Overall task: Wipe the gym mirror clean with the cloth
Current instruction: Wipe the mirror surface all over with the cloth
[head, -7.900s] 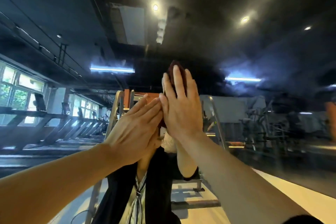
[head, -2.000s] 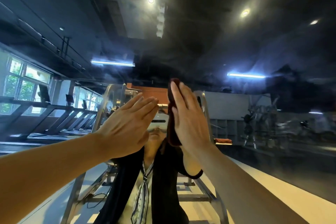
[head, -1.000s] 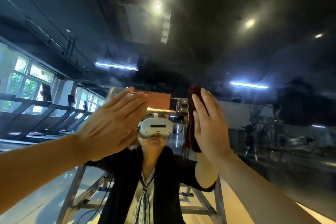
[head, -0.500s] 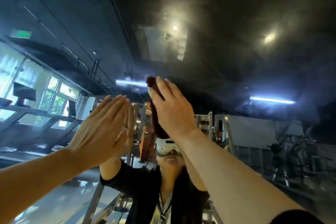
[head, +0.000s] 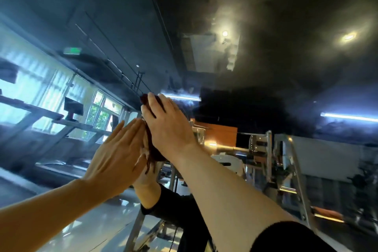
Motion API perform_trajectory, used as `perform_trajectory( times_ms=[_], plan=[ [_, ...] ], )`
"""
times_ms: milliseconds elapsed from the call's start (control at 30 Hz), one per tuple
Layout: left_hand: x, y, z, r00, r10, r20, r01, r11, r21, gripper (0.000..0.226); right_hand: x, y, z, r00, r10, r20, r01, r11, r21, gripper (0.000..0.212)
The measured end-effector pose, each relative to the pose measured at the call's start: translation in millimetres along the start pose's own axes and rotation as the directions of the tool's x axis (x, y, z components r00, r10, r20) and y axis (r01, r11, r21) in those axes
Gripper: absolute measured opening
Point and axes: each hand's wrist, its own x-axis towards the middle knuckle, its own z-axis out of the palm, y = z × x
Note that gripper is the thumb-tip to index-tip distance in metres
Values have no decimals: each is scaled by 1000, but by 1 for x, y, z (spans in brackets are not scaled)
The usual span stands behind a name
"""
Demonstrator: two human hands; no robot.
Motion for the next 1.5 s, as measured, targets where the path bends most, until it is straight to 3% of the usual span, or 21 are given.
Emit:
perform_trajectory(
  times_ms=[67,200,467,633,867,1033,1067,1200,1267,1333,1400,1500],
  plan=[
    [7,2,-2,999,31,7,-31,999,-5,65,6,17,-5,999,7,-36,-9,999,-39,50],
    [44,41,-10,988,149,-27,-150,987,-54,59,-17,84,-28,953,227,-199,-242,969,-56,51],
    [111,206,-39,940,312,-139,-332,930,-160,58,-140,240,-87,821,470,-324,-521,849,-89,46],
    [130,298,-51,892,428,-147,-446,886,-124,61,-235,311,-121,732,582,-353,-643,762,-78,45],
    [129,369,-61,897,419,-138,-436,890,-133,65,-339,371,-158,604,723,-336,-785,612,-96,54],
    [117,378,-61,920,373,-121,-388,911,-142,64,-336,355,-151,466,823,-324,-872,489,-13,61],
    [116,380,-61,924,362,-124,-378,913,-153,64,-324,340,-144,497,803,-328,-853,522,-12,63],
    [115,385,-62,939,314,-141,-335,928,-166,58,-285,283,-108,819,514,-255,-541,840,-43,55],
    [114,387,-60,949,288,-130,-309,932,-188,59,-290,296,-114,902,372,-217,-394,917,-63,54],
    [113,391,-57,951,289,-112,-306,932,-192,60,-316,328,-131,927,328,-182,-353,928,-122,52],
    [110,393,-54,956,275,-103,-290,937,-195,61,-355,370,-150,870,430,-241,-469,873,-136,46],
    [108,399,-53,970,220,-103,-238,948,-211,62,-399,413,-167,588,704,-398,-760,650,28,41]
  ],
)
